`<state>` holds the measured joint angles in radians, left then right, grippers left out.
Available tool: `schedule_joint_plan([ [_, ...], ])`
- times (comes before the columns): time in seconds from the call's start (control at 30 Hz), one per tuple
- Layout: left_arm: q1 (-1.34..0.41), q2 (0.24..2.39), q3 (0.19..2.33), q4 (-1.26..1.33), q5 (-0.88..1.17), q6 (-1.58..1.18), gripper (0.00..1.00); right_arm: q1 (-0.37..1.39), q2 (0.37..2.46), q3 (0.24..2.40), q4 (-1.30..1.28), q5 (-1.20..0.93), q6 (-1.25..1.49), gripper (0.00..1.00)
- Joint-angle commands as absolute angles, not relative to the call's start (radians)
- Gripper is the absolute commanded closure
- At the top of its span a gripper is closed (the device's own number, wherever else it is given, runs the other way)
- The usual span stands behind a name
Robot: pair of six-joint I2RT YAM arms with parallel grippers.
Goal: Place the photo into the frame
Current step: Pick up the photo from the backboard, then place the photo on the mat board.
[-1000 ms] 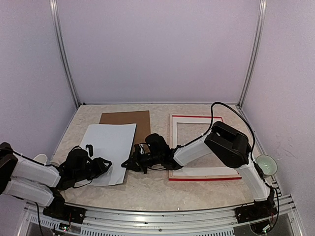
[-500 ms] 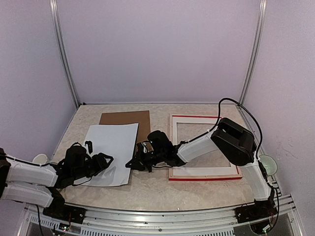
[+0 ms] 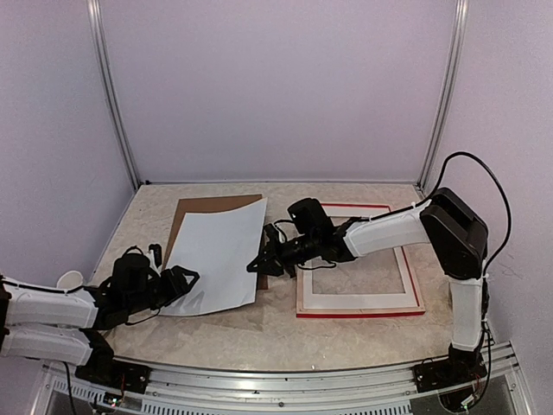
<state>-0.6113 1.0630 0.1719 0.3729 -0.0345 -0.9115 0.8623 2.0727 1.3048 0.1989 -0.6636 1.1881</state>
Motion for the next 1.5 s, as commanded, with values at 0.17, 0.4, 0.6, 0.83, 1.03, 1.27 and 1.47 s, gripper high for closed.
schedule_joint_plan([
  [0.17,-0.62,1.07,0.19,0.375,-0.049,-0.893,0.33,0.746,1.89,1.261,-0.21,-0.7,0.877,1.0],
  [0.4,-0.62,1.096,0.189,0.396,-0.046,-0.888,0.33,0.651,1.785,1.226,-0.452,-0.66,0.695,1.0],
  [0.6,-0.62,1.121,0.189,0.415,-0.043,-0.885,0.33,0.528,1.684,1.167,-0.608,-0.622,0.567,1.0],
  [0.83,-0.621,1.155,0.19,0.446,-0.032,-0.885,0.32,0.409,1.627,1.15,-0.796,-0.556,0.413,1.0],
  [1.03,-0.621,1.176,0.192,0.455,-0.026,-0.885,0.32,0.345,1.615,1.141,-0.897,-0.486,0.322,1.0],
  [1.27,-0.62,1.17,0.189,0.452,-0.029,-0.884,0.33,0.309,1.591,1.151,-0.958,-0.346,0.31,1.0],
  [1.47,-0.621,1.174,0.189,0.456,-0.023,-0.887,0.33,0.292,1.581,1.155,-0.97,-0.256,0.316,1.0],
])
